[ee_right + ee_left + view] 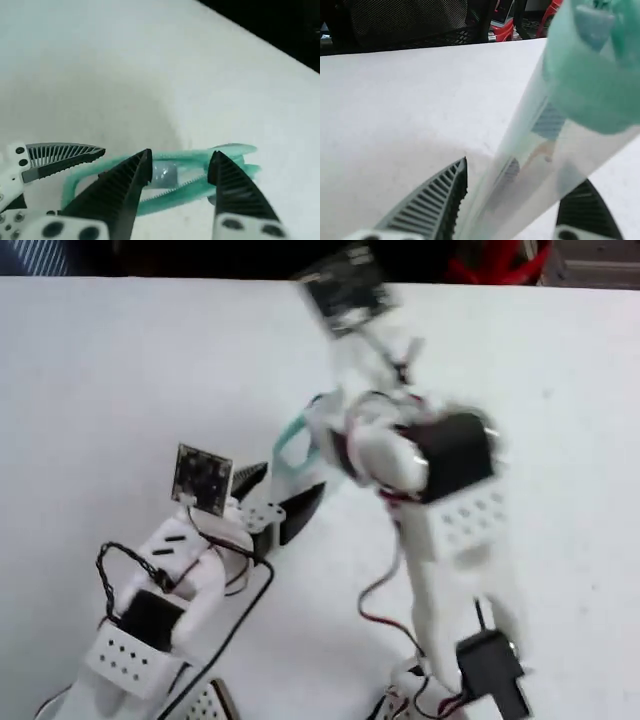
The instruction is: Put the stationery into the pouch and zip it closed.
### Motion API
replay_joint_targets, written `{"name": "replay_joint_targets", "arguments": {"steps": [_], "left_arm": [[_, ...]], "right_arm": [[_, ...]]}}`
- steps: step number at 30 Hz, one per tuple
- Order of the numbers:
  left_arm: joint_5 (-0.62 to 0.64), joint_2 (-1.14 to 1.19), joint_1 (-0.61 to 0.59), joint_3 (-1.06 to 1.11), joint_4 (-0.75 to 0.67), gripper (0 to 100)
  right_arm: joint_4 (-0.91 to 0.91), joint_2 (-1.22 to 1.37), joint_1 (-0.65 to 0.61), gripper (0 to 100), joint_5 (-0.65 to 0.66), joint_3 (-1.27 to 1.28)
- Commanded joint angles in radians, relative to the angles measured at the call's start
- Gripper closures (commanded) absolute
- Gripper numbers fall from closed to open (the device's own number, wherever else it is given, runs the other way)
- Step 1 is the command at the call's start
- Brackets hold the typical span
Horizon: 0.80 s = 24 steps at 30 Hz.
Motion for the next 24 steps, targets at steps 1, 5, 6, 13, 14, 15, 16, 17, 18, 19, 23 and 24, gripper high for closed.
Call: {"name": "replay_joint_targets", "arguments": {"steps": [1, 5, 6, 13, 14, 15, 16, 17, 18, 19, 23, 24], "left_arm": [[0.009, -0.022, -0.002, -0.052, -0.005, 71], [0.009, -0.022, -0.004, -0.052, -0.005, 71], [0.009, -0.022, -0.004, -0.052, -0.005, 71], [0.009, -0.022, -0.002, -0.052, -0.005, 71], [0.009, -0.022, -0.004, -0.052, -0.005, 71], [0.009, -0.022, -0.005, -0.052, -0.005, 71], [0.009, -0.022, -0.005, -0.052, -0.005, 71], [0.009, -0.022, -0.005, -0.052, -0.005, 71], [0.009, -0.022, -0.005, -0.052, -0.005, 71], [0.009, -0.022, -0.004, -0.052, -0.005, 71], [0.009, -0.022, -0.002, -0.052, -0.005, 71], [0.009, -0.022, -0.005, -0.052, -0.005, 71]], "right_arm": [[-0.024, 0.085, -0.016, 81.8, 0.017, 0.009], [0.033, 0.119, 0.010, 81.8, 0.018, -0.068], [0.035, 0.107, 0.018, 81.8, 0.018, -0.101], [0.035, 0.028, 0.012, 81.8, 0.025, -0.089], [0.035, 0.030, 0.010, 81.8, 0.026, -0.049], [0.035, 0.030, 0.007, 81.8, 0.026, -0.003], [0.035, 0.030, 0.002, 81.8, 0.026, 0.046], [0.033, 0.030, -0.010, 81.8, 0.026, 0.091], [0.033, 0.028, -0.022, 81.8, 0.026, 0.124], [0.033, 0.022, -0.030, 81.8, 0.026, 0.141], [0.033, -0.018, -0.031, 81.8, 0.026, 0.071], [0.033, -0.033, -0.031, 81.9, 0.026, 0.049]]}}
